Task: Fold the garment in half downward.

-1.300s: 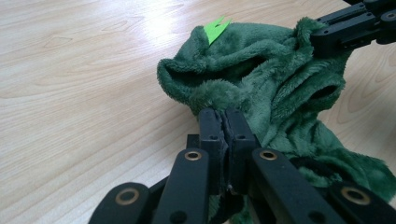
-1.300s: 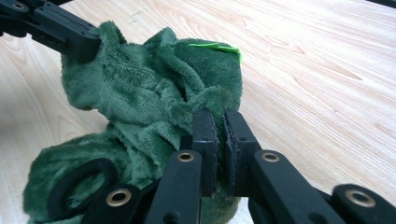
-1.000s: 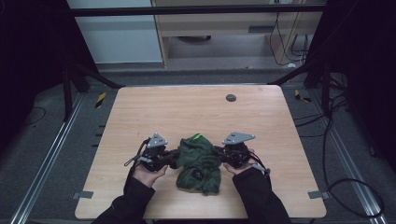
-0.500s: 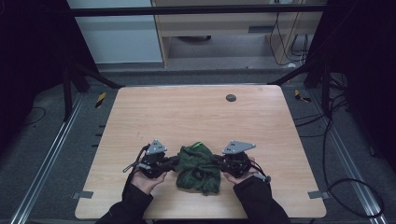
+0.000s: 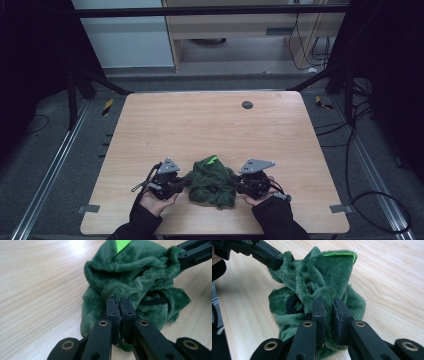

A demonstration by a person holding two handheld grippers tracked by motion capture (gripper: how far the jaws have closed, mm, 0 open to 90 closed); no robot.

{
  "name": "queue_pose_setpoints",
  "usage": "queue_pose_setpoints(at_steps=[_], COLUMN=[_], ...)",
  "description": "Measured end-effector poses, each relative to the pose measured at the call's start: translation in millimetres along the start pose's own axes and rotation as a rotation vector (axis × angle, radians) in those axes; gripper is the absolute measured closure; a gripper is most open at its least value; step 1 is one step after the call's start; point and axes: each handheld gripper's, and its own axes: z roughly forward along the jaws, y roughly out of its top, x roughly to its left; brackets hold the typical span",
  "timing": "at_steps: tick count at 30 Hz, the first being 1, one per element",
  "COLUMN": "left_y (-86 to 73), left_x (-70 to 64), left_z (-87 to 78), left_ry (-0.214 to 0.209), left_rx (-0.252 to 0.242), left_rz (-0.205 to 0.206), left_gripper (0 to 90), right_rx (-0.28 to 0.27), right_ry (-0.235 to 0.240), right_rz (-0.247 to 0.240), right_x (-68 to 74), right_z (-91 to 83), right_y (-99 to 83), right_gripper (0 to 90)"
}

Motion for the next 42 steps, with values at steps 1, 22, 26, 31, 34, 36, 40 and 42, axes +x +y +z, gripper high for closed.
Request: queue_pose_setpoints(at_steps=[1, 22, 26, 31, 34, 36, 40, 42], left_y=[-1.4, -20.7, -21.7, -22.3, -21.8, -20.8, -18.0, -16.5], left_x=[-0.4, -9.6, -12.2, -13.2, -12.0, -10.6, -5.1, -0.6], left_z=[0.3, 5.3, 5.8, 2.8, -3.1, -8.1, -18.6, -24.0], left_ry=[-0.004, -0.007, 0.004, 0.019, 0.028, 0.038, 0.057, 0.068], left_rx=[0.006, 0.054, 0.053, 0.046, 0.021, 0.008, -0.025, -0.040], left_rz=[-0.005, -0.017, -0.012, -0.012, -0.028, -0.031, -0.051, -0.065], left_gripper=[87.4, 87.2, 86.3, 82.1, 79.7, 76.4, 72.6, 71.6], right_rx=[0.001, 0.078, 0.091, 0.079, 0.067, 0.054, 0.031, 0.012], right_ry=[0.002, 0.024, 0.029, 0.042, 0.043, 0.034, 0.021, 0.016], right_rz=[0.001, 0.077, 0.078, 0.097, 0.106, 0.106, 0.117, 0.127], right_x=[0.2, 6.1, 6.7, 7.1, 7.2, 6.7, 3.8, 1.3], right_z=[-0.2, 0.5, 3.3, 0.7, -1.4, -4.3, -10.6, -14.8], right_y=[-0.9, -22.8, -24.8, -24.2, -23.2, -21.9, -19.8, -18.5], right_gripper=[80.2, 81.7, 81.3, 77.4, 74.6, 72.7, 70.0, 69.0])
